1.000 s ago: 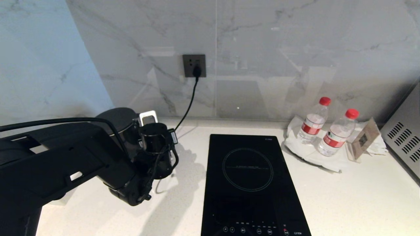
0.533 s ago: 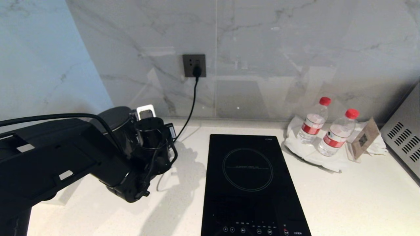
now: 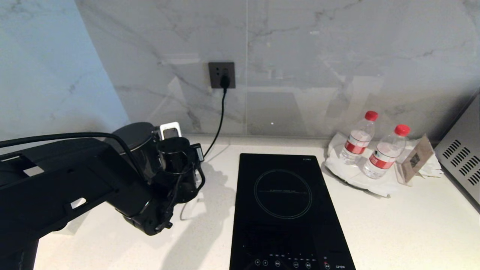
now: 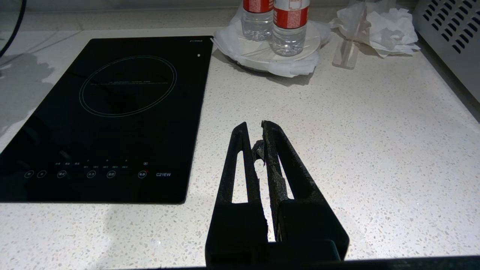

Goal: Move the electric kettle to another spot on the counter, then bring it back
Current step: Pick up the kettle

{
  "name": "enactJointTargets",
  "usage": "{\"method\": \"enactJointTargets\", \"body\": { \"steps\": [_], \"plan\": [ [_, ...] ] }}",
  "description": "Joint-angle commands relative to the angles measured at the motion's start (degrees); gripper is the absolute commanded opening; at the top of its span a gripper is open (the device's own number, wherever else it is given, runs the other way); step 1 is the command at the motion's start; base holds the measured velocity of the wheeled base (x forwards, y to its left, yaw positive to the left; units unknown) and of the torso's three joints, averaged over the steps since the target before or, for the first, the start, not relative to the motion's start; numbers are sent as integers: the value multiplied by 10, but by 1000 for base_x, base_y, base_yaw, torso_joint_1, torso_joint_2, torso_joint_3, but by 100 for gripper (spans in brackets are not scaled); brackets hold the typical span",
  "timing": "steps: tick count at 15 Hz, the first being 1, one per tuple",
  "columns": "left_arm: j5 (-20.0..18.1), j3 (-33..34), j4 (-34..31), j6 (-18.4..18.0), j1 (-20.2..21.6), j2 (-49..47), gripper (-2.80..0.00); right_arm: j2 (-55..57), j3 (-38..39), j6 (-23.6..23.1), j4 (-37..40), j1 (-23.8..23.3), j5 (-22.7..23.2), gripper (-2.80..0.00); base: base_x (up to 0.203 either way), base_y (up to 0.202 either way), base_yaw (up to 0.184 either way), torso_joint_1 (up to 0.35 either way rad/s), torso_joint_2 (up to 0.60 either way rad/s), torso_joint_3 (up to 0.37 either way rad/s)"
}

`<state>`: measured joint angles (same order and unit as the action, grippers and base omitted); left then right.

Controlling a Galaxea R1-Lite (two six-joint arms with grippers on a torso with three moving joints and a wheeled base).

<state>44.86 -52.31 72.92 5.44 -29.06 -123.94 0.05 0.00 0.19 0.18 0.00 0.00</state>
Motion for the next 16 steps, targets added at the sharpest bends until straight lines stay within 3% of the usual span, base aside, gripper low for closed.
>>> {"method": "enactJointTargets", "body": {
  "steps": [1,4,13,14,16],
  "plan": [
    [4,22,2,10,-10,-4,-280,0,0,0,0,0,0,-280,0,0,0,0,0,0],
    [5,41,2,26,-25,-9,-280,0,0,0,0,0,0,-280,0,0,0,0,0,0],
    [12,39,-2,24,-25,-24,-280,0,0,0,0,0,0,-280,0,0,0,0,0,0],
    [10,41,1,24,-24,-23,0,0,0,0,0,0,0,-280,0,0,0,0,0,0],
    [9,41,2,26,-23,-19,0,0,0,0,0,0,0,-280,0,0,0,0,0,0]
  ]
}}
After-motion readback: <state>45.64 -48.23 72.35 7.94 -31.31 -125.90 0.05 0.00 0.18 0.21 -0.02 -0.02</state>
